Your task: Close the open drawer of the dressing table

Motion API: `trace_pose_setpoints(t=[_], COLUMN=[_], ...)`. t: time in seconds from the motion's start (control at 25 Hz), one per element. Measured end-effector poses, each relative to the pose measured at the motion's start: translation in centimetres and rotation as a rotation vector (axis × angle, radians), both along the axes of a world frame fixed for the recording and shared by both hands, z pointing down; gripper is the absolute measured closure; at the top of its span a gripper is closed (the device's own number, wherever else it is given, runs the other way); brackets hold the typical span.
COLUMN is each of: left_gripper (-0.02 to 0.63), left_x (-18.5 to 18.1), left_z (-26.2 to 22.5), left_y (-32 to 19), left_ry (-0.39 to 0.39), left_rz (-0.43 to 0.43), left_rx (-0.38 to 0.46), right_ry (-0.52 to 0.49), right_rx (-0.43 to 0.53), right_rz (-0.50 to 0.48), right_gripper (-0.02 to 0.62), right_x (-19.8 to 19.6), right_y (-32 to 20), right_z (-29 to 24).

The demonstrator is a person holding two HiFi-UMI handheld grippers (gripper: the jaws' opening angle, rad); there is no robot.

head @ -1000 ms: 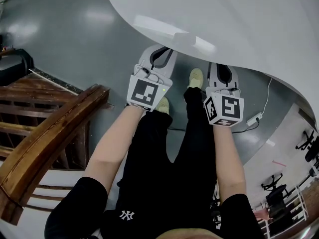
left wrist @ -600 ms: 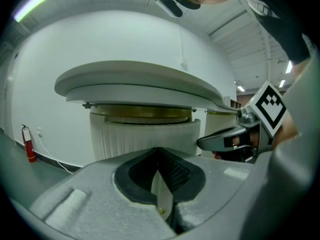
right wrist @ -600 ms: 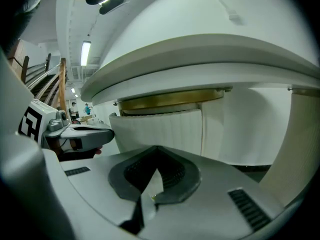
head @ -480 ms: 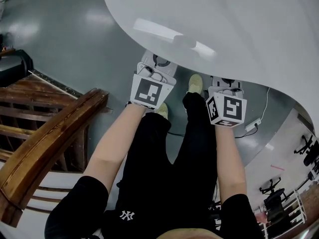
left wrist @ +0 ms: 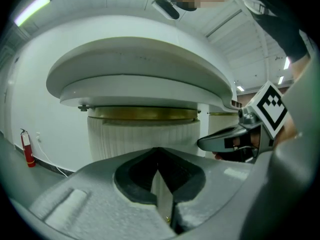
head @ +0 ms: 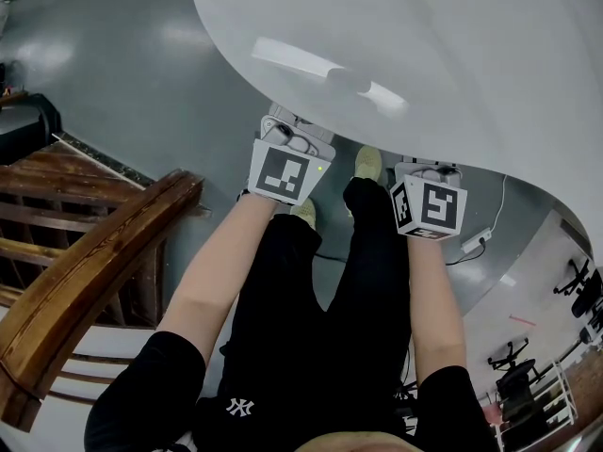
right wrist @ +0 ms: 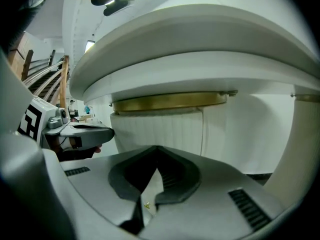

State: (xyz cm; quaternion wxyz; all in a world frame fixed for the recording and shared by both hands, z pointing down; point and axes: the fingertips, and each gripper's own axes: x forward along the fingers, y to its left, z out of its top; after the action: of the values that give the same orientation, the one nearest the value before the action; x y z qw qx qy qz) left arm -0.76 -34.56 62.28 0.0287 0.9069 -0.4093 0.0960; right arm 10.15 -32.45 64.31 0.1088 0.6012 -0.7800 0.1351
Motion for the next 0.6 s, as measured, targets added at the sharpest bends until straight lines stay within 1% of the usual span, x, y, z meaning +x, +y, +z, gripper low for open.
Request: trace_pose_setpoints(t=[0.2, 0.44, 0.6], left_gripper=[0.596, 0.596, 0.595], left_x=[0.1, 0.1, -0.9], left_z=[0.2, 0.2, 0.1], left_y=[-0.1, -0.2, 1.3], left_ry=[-0.013, -0.004, -0.022], left_rz=[0.008, -0.001, -0.012], left_rx=[0.002, -0.002, -0.023], right_ry=[0.009, 0.031, 0.047], right_rx=[-0.007, 0.003, -0.009], right_rz=[-0.006, -0.010, -0.016], right_gripper=[0.578, 0.578, 0.578], right_x=[0.1, 0.1, -0.3], right_y=[-0.1, -0.1, 1.3], right_z=[0.1, 0.2, -0.3])
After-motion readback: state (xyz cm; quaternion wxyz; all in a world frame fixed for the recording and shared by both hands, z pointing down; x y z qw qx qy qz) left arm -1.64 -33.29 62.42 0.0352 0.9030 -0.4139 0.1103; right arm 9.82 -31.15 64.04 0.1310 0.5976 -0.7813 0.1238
